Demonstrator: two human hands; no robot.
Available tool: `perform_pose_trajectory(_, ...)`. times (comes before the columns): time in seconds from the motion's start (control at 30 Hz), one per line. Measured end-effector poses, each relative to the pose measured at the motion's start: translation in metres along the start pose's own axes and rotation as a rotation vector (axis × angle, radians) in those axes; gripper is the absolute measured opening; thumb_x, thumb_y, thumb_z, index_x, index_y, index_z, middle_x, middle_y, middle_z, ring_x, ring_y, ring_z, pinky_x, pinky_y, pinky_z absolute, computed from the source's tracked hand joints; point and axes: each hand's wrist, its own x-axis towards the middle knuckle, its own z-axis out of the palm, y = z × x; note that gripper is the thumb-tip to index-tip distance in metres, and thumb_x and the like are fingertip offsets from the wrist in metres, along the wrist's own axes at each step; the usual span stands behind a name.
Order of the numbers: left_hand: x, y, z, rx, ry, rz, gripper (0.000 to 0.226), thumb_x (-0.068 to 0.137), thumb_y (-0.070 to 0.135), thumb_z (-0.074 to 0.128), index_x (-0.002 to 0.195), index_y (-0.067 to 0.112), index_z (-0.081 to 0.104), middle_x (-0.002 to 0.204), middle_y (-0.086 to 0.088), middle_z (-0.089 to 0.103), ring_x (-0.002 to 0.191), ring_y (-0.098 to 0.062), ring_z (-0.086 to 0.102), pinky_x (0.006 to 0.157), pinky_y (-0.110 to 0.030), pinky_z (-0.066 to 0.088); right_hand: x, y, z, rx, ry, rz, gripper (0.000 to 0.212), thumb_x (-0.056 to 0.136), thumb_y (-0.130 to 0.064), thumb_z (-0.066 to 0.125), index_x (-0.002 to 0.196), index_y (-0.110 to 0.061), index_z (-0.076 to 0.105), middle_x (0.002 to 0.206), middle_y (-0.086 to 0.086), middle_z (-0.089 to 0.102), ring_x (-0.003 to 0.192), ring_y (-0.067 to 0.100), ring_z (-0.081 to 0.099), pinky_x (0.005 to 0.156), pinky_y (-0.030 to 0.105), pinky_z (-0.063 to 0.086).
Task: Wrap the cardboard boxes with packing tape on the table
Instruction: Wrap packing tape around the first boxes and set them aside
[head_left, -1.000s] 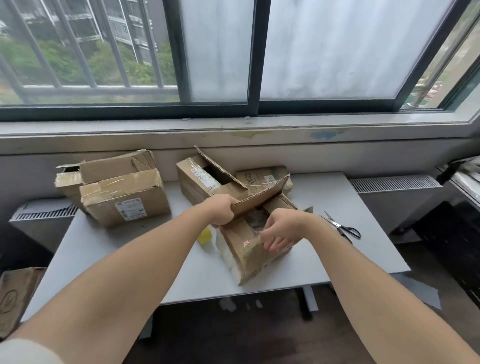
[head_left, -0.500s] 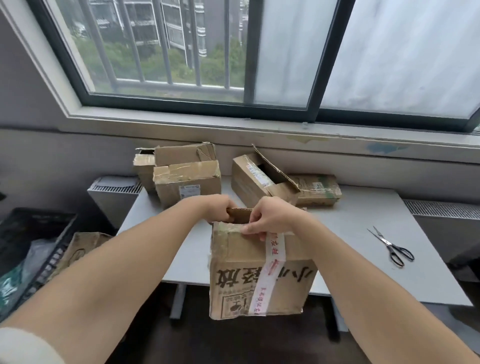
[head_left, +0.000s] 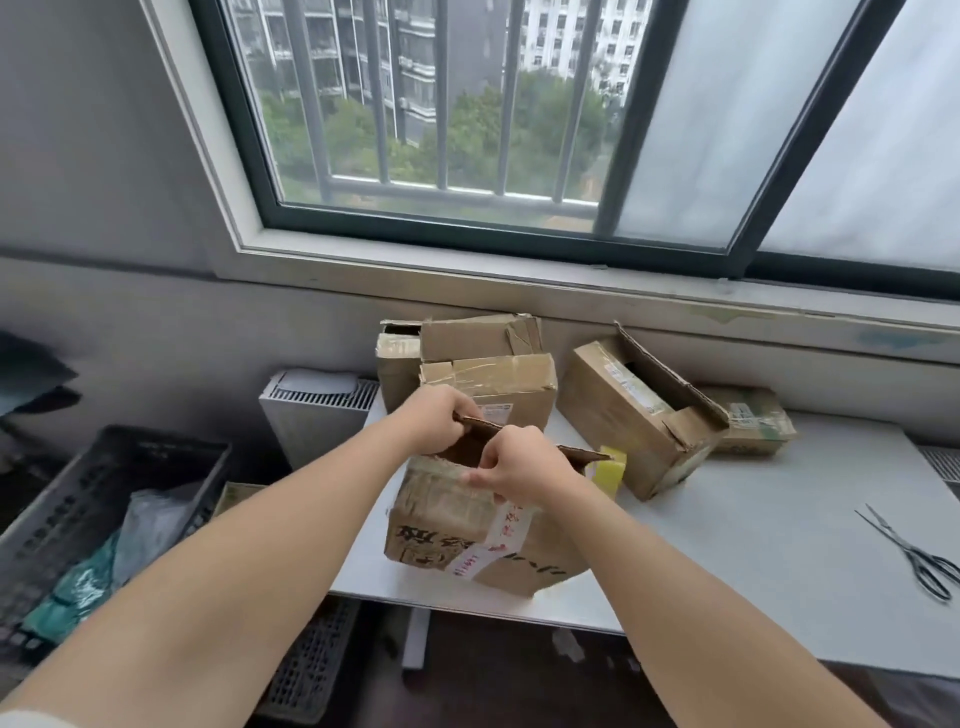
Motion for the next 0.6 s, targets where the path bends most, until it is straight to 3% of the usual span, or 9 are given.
perform_pose_trajectory(0.13,0.008,-0.021,0.000,-0.014,0.073,-0.083,0.029,0.093,0.010,0.057,0.111,0.022,0.076,0.115,-0.001,0.072,0.108,-0.022,0.060,0.086,-0.027,0.045,0.015,-0.019,0.015,-0.022,0.119,0.030,0.033,0.090,-0.055,0.070,0.087,-0.022,0.074,0.079,-0.004,0.070,0.077,0.017,0.066,0.073,0.034,0.057)
perform_pose_trajectory(0.23,0.015,-0.029,0.004,0.045,0.064,-0.114,0.025,0.092,0.016,0.058,0.112,0.020,0.074,0.114,-0.003,0.070,0.112,-0.025,0.061,0.086,-0.029,0.045,0.019,-0.020,0.025,-0.041,0.119,0.033,0.022,0.093,-0.048,0.068,0.098,-0.026,0.072,0.096,-0.001,0.072,0.093,0.023,0.066,0.079,0.035,0.053)
perform_pose_trajectory(0.33,0.016,-0.027,0.005,0.139,0.002,-0.140,0.023,0.091,0.036,0.058,0.107,0.029,0.073,0.113,0.002,0.064,0.119,-0.029,0.058,0.104,-0.046,0.045,0.019,-0.009,0.027,-0.013,0.093,0.030,0.018,0.094,-0.043,0.068,0.101,-0.027,0.073,0.098,-0.001,0.073,0.094,0.024,0.066,0.083,0.036,0.055)
perform_pose_trajectory(0.4,0.015,-0.021,0.007,0.246,-0.043,-0.165,0.032,0.092,0.057,0.053,0.104,0.037,0.074,0.130,0.006,0.059,0.136,-0.032,0.044,0.115,-0.071,0.021,0.016,0.002,0.024,0.046,0.113,0.007,0.018,0.094,-0.042,0.067,0.099,-0.027,0.075,0.096,-0.003,0.074,0.093,0.021,0.066,0.082,0.035,0.055)
perform_pose_trajectory(0.43,0.015,-0.016,0.008,0.310,-0.055,-0.161,0.041,0.093,0.068,0.047,0.104,0.039,0.075,0.145,0.007,0.051,0.146,-0.033,0.031,0.113,-0.078,0.004,0.013,0.009,0.021,0.078,0.143,-0.002,0.020,0.095,-0.043,0.065,0.097,-0.026,0.076,0.094,-0.003,0.074,0.091,0.019,0.066,0.079,0.035,0.054)
perform_pose_trajectory(0.5,0.016,0.002,0.008,0.414,-0.030,-0.133,0.056,0.094,0.077,0.036,0.103,0.039,0.076,0.161,0.008,0.036,0.154,-0.032,0.014,0.109,-0.081,-0.010,0.004,0.031,0.014,0.162,0.237,0.023,0.027,0.097,-0.043,0.061,0.089,-0.022,0.075,0.085,-0.004,0.072,0.083,0.017,0.064,0.073,0.035,0.053)
perform_pose_trajectory(0.6,0.026,0.032,0.016,0.363,0.061,-0.060,0.055,0.098,0.071,0.035,0.113,0.033,0.071,0.145,0.002,0.053,0.142,-0.028,0.037,0.116,-0.076,0.010,-0.006,0.081,0.002,0.271,0.374,0.168,0.031,0.097,-0.041,0.059,0.081,-0.018,0.070,0.078,-0.002,0.069,0.079,0.020,0.061,0.069,0.036,0.049)
